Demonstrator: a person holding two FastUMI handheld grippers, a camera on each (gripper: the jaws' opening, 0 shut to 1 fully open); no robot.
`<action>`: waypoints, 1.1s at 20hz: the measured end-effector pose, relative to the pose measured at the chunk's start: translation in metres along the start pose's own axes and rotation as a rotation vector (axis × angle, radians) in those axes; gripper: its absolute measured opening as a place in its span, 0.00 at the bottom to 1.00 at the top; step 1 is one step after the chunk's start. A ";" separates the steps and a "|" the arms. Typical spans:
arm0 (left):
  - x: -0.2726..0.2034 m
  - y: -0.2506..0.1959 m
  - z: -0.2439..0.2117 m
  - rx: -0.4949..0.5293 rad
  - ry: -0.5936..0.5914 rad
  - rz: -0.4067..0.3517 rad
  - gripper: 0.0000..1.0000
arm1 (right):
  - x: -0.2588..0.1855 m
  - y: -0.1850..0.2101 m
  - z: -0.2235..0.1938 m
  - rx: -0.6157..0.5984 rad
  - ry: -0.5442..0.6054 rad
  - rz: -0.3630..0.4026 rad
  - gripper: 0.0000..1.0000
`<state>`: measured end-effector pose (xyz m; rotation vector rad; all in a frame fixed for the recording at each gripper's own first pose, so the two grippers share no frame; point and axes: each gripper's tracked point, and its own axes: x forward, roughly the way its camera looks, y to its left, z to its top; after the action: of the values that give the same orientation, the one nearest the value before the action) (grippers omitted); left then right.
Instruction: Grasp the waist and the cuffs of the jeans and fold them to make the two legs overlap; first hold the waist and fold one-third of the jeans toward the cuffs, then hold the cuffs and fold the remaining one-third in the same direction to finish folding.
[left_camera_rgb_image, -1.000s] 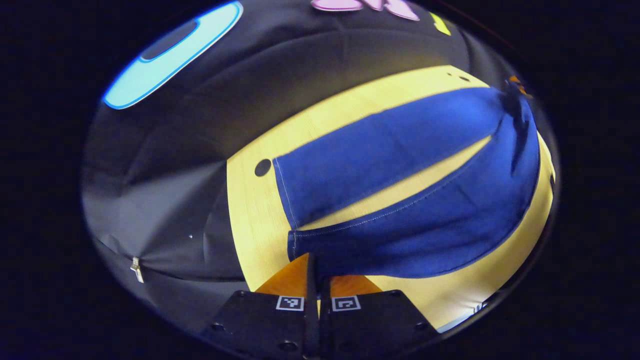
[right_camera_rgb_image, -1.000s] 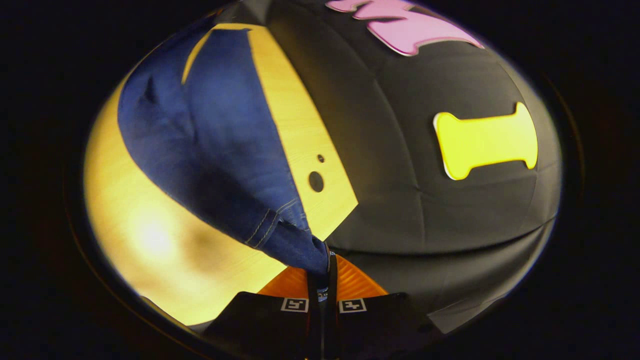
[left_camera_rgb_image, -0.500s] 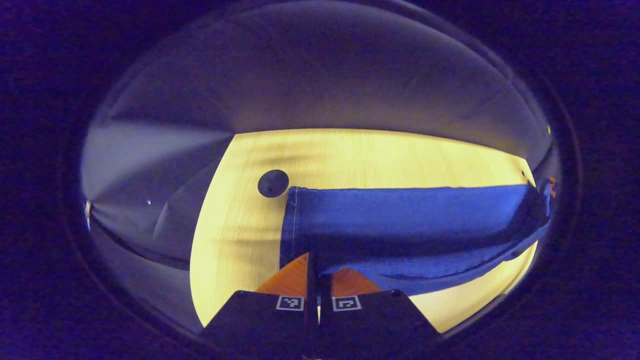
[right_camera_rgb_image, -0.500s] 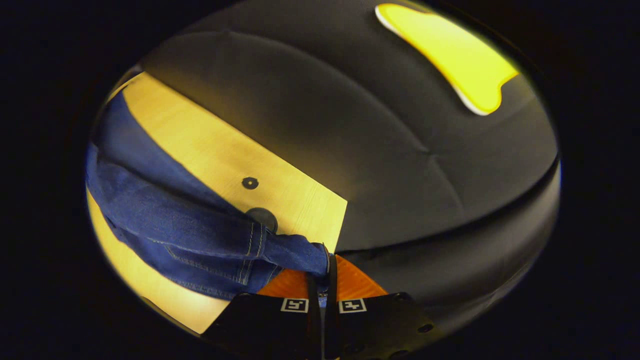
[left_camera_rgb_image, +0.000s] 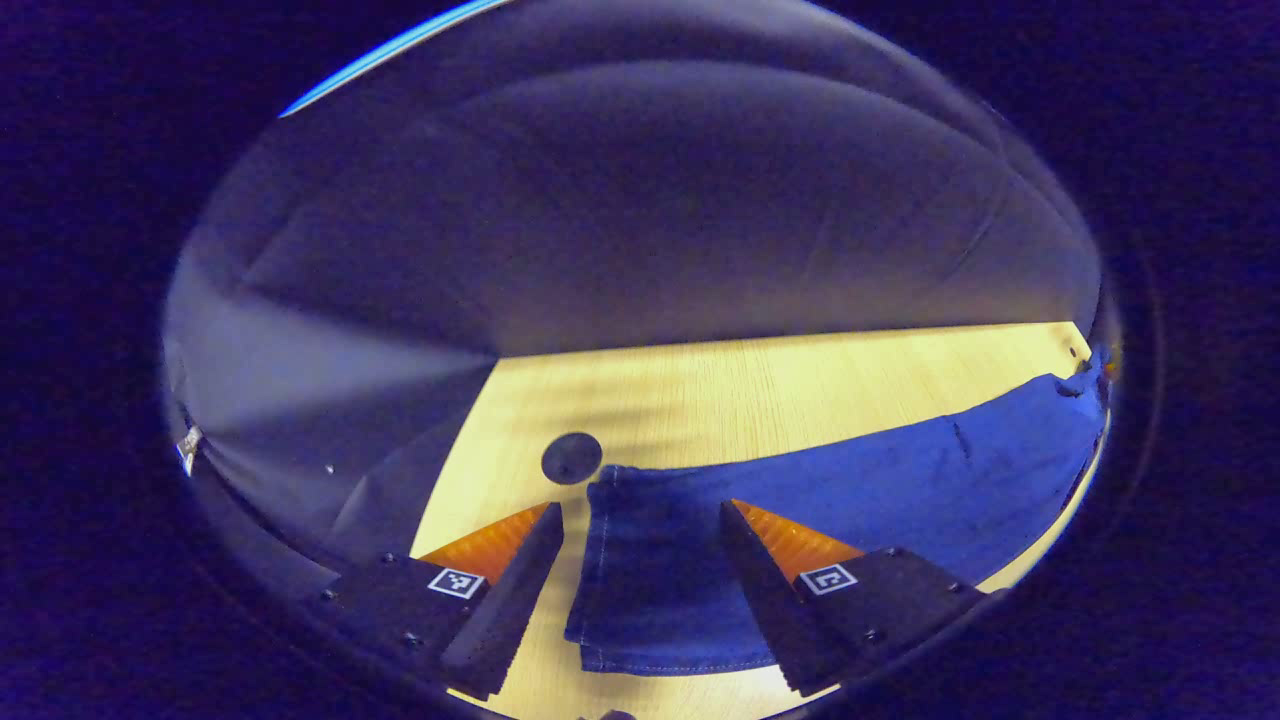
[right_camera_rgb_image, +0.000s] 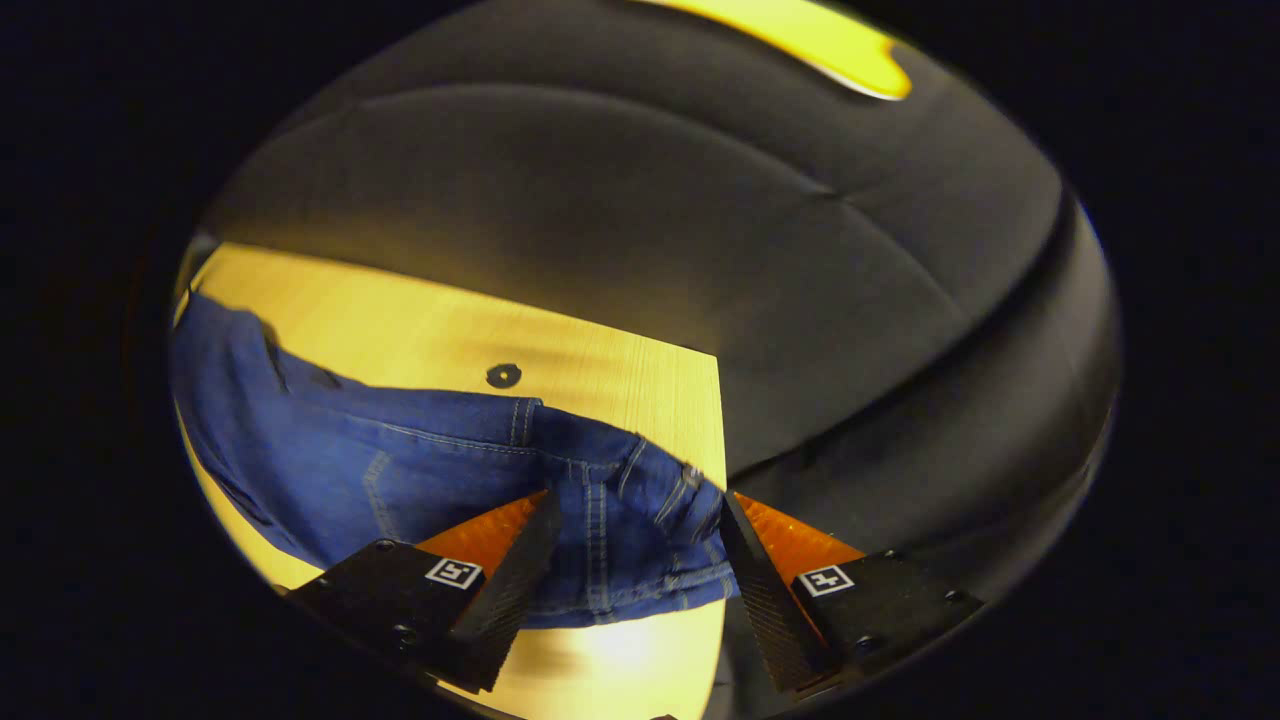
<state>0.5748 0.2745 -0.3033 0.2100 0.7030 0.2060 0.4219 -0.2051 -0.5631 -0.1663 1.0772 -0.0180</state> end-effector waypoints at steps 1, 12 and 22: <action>-0.014 -0.001 0.008 0.009 -0.060 0.010 0.98 | -0.011 -0.001 0.000 0.088 -0.030 -0.001 0.98; -0.184 -0.089 0.018 -0.157 -0.287 -0.127 0.98 | 0.018 -0.033 -0.052 0.723 -0.143 -0.127 0.99; -0.188 -0.126 0.010 -0.181 -0.244 -0.177 0.98 | 0.018 -0.048 -0.044 0.838 -0.210 -0.136 0.98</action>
<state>0.4557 0.1037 -0.2130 -0.0012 0.4546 0.0721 0.3949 -0.2600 -0.5922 0.5051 0.7737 -0.5543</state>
